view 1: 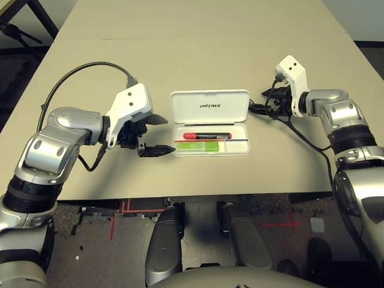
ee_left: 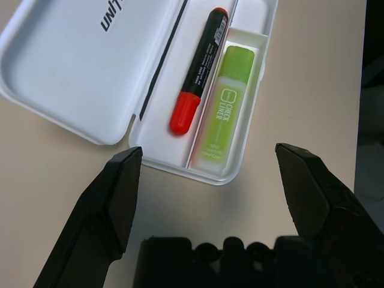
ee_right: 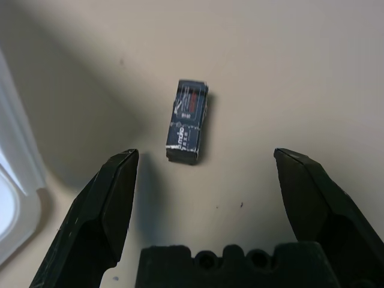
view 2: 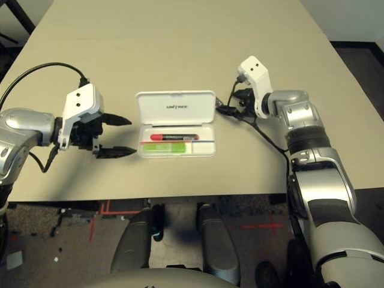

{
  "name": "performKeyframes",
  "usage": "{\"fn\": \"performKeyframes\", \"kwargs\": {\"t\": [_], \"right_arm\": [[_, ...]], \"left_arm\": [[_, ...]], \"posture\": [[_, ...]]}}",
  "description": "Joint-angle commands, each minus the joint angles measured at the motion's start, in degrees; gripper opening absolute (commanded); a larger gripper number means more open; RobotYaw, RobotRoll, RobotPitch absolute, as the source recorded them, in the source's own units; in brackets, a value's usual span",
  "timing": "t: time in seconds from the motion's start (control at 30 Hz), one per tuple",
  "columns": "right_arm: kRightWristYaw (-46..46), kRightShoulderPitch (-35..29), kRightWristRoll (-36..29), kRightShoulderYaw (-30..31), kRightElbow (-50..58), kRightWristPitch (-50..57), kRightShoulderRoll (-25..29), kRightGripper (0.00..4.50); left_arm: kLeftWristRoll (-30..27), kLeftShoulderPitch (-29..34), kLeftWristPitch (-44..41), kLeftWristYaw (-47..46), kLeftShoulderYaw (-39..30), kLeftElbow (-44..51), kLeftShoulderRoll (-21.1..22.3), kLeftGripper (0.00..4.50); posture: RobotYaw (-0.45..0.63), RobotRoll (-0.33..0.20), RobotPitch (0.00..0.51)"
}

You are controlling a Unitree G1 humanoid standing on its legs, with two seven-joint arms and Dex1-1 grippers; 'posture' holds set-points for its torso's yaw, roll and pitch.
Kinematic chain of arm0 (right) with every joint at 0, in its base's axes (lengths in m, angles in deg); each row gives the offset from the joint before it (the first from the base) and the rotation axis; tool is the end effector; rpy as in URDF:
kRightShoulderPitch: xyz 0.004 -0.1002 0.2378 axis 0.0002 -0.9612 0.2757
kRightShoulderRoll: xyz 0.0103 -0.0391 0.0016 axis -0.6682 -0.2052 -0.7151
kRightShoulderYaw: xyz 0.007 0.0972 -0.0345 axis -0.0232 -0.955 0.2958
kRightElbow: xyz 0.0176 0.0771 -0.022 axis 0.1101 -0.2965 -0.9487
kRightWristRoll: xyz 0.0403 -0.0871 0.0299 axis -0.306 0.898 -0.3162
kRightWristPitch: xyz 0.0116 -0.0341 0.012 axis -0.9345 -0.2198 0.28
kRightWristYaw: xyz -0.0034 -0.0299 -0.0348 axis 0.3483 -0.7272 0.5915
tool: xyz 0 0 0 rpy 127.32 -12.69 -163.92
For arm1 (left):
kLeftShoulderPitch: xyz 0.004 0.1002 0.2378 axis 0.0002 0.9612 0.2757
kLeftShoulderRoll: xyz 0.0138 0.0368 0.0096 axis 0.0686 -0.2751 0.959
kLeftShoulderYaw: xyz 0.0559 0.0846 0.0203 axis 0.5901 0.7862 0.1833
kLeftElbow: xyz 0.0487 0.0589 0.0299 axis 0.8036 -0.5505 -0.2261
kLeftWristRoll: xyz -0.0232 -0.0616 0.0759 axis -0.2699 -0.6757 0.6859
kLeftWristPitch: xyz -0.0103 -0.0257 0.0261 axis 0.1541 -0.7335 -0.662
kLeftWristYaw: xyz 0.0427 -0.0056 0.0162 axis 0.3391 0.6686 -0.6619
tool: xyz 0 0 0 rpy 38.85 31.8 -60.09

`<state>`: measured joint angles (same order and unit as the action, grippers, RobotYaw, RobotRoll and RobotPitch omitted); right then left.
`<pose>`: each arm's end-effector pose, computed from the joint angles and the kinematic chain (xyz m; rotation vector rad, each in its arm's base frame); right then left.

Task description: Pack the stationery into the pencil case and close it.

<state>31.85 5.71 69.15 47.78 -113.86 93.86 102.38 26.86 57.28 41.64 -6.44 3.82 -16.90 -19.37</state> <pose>0.3480 -0.2335 0.1788 -0.3099 0.3839 0.7422 0.2495 0.2298 0.2200 0.5004 0.3697 -1.1488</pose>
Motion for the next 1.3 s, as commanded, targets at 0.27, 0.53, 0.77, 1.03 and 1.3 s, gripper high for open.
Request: {"fn": "performKeyframes", "kwargs": {"t": [0.27,0.53,0.77,1.03,1.3], "right_arm": [[2.63,0.5,1.49,-0.01,-6.36,-3.46,-4.69,2.48],[1.61,1.7,1.59,-1.36,-8.17,-5.63,-5.22,0.02],[-0.11,2.25,1.48,-1.9,-7.59,-6.48,-3.76,0.02],[-2.52,1.11,1.51,-1.78,-4.2,-4.48,-1.37,0.02],[-5.86,-1.64,0.56,-2.15,3.91,-0.52,2.95,0.02]], "left_arm": [[-2.04,0.55,-1.1,-1.72,-1.77,1.11,1.81,4.5],[-2.38,0.52,-0.57,-2.4,-1.51,0.56,2.28,4.5],[-2.02,-0.34,0.27,-2.8,-0.81,-0.66,1.76,4.5],[-1.93,-1.05,0.93,-2.81,-0.31,-1.27,1.47,4.5],[-1.83,-1.32,1.02,-3.13,0.01,-1.49,1.22,4.5]], "posture": [[0.11,0.0,0.282],[0.1,0.0,0.268],[0.08,0.0,0.255],[0.08,0.0,0.252],[0.06,0.0,0.245]]}}
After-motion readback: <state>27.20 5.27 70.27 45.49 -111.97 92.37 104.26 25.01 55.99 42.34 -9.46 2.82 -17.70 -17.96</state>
